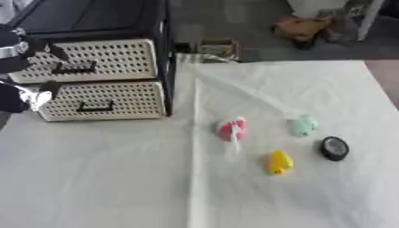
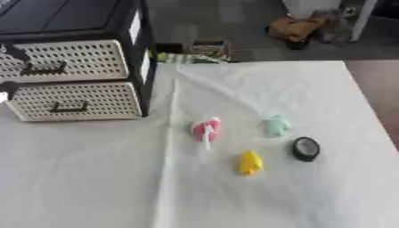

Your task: Pick up objects from table and place into drawer.

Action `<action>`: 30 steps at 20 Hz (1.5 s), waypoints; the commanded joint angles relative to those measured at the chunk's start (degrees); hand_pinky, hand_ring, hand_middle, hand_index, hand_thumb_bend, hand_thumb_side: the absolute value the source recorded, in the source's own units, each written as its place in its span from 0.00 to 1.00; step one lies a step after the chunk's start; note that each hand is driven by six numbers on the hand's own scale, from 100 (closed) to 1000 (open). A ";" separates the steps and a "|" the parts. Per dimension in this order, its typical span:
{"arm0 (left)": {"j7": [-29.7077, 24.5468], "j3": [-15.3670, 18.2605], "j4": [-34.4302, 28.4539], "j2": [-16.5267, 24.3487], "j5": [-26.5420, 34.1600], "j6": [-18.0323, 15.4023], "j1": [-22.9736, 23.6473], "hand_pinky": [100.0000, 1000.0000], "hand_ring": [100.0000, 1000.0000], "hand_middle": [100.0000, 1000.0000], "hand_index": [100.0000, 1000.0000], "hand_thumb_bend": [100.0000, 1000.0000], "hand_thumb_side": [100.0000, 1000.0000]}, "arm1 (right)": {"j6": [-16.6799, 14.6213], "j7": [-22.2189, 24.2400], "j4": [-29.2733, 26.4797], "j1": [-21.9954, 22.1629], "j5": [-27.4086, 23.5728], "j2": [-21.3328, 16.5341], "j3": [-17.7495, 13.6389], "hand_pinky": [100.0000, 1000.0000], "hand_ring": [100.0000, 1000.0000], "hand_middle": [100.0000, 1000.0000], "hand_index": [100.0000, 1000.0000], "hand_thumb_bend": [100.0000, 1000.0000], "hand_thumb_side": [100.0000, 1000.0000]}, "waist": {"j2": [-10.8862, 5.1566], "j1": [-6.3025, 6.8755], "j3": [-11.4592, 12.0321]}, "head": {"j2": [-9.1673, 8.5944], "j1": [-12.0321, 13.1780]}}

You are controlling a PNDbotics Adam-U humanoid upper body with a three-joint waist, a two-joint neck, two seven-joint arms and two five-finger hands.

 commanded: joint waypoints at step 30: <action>4.11 0.61 8.63 -2.20 -4.73 0.97 -4.68 0.00 0.00 0.00 0.85 0.01 0.34 | -0.69 0.46 -0.93 -1.60 -0.21 -1.47 -0.32 0.67 0.55 0.31 0.70 0.38 0.72 | 2.07 0.44 -1.62 | -4.04 1.07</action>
